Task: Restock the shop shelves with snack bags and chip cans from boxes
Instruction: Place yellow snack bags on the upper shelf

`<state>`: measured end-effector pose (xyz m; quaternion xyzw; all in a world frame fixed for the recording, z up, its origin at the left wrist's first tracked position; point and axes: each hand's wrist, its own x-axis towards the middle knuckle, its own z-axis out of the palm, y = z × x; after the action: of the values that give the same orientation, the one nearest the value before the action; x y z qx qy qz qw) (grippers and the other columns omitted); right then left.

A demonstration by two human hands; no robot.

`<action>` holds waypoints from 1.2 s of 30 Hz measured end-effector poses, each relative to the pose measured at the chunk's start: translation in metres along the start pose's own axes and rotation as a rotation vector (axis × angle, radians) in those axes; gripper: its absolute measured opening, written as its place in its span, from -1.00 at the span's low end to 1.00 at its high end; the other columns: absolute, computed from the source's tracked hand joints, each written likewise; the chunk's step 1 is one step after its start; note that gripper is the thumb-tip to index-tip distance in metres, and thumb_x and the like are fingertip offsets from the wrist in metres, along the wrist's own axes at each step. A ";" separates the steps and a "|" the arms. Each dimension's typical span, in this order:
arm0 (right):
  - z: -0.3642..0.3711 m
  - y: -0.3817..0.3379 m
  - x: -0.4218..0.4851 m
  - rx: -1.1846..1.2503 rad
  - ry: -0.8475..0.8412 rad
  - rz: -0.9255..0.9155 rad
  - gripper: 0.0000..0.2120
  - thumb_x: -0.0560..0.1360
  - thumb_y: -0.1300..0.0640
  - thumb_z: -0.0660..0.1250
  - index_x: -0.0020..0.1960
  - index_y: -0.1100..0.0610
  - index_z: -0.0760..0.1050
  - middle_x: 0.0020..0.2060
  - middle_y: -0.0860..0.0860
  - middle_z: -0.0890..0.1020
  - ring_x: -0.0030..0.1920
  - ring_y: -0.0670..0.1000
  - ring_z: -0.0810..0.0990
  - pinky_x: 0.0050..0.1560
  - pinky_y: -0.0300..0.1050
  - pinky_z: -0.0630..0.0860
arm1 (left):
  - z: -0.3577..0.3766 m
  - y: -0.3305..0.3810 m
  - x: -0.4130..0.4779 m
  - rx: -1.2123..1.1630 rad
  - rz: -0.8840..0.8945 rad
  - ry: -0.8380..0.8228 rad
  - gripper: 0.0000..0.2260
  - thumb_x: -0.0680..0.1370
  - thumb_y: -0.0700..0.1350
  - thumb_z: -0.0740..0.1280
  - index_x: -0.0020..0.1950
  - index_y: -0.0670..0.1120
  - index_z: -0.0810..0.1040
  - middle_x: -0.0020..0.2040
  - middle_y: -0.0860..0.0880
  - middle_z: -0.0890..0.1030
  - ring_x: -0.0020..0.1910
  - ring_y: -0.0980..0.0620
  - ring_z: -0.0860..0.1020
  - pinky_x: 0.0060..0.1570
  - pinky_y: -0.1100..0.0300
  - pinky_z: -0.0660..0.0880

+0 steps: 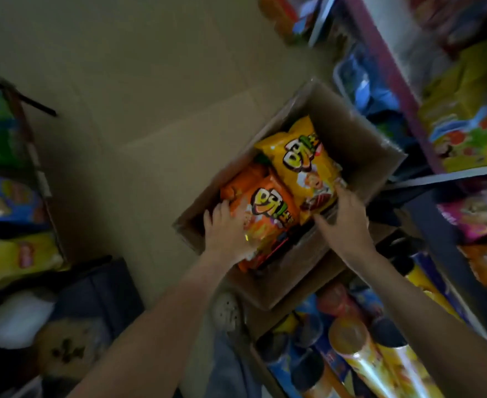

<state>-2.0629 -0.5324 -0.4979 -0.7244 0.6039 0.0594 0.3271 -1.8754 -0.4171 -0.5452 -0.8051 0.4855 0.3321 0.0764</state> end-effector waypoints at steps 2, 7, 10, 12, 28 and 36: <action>0.018 0.009 0.026 0.023 0.086 -0.033 -0.32 0.51 0.02 0.38 0.52 0.11 0.16 0.42 0.15 0.32 0.43 0.19 0.25 0.40 0.22 0.25 | 0.024 0.004 0.015 0.048 0.038 -0.014 -0.02 0.40 0.37 0.34 0.57 0.11 -0.22 0.58 -0.15 -0.02 0.55 -0.21 0.00 0.48 -0.23 -0.12; 0.050 0.018 0.085 -0.034 0.038 -0.056 0.14 0.32 -0.17 0.52 0.56 -0.08 -0.25 0.56 0.12 -0.04 0.54 0.20 -0.06 0.44 0.37 -0.09 | 0.061 0.012 0.042 0.149 0.069 0.042 0.11 0.33 0.48 0.31 0.54 0.12 -0.37 0.59 -0.20 -0.13 0.55 -0.30 -0.09 0.43 -0.31 -0.21; 0.062 0.025 0.107 -0.095 -0.001 -0.058 0.21 0.28 -0.24 0.51 0.52 -0.17 -0.37 0.56 0.12 -0.14 0.54 0.23 -0.12 0.42 0.42 -0.13 | 0.075 0.016 0.049 0.213 0.056 0.049 0.14 0.33 0.47 0.31 0.50 0.09 -0.47 0.56 -0.25 -0.26 0.53 -0.34 -0.20 0.44 -0.32 -0.23; 0.064 0.031 0.117 -0.130 0.030 -0.057 0.19 0.31 -0.24 0.50 0.52 -0.16 -0.37 0.56 0.14 -0.15 0.54 0.25 -0.11 0.42 0.42 -0.14 | 0.083 0.015 0.053 0.216 0.043 0.111 0.14 0.35 0.46 0.32 0.49 0.08 -0.49 0.55 -0.28 -0.29 0.53 -0.34 -0.24 0.42 -0.31 -0.25; 0.020 0.001 0.111 0.040 0.182 -0.061 0.06 0.35 -0.10 0.48 0.56 -0.14 -0.21 0.45 0.15 0.20 0.41 0.27 0.25 0.39 0.26 0.20 | 0.052 0.021 0.035 0.017 -0.074 0.320 0.06 0.20 0.24 0.52 0.56 0.09 0.04 0.26 -0.28 0.40 0.18 -0.30 0.43 0.14 -0.15 0.38; -0.099 -0.036 0.008 0.292 0.303 -0.130 0.01 0.32 -0.25 0.38 0.56 -0.19 -0.18 0.46 0.10 0.22 0.42 0.22 0.26 0.35 0.32 0.28 | -0.035 0.069 -0.043 -0.364 -0.289 0.479 -0.03 0.22 0.13 0.58 0.55 0.03 0.21 0.24 -0.31 0.41 0.20 -0.34 0.42 0.17 -0.18 0.36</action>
<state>-2.0587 -0.5916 -0.4100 -0.7073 0.6003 -0.1594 0.3374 -1.9305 -0.4367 -0.4782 -0.9213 0.3031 0.2004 -0.1385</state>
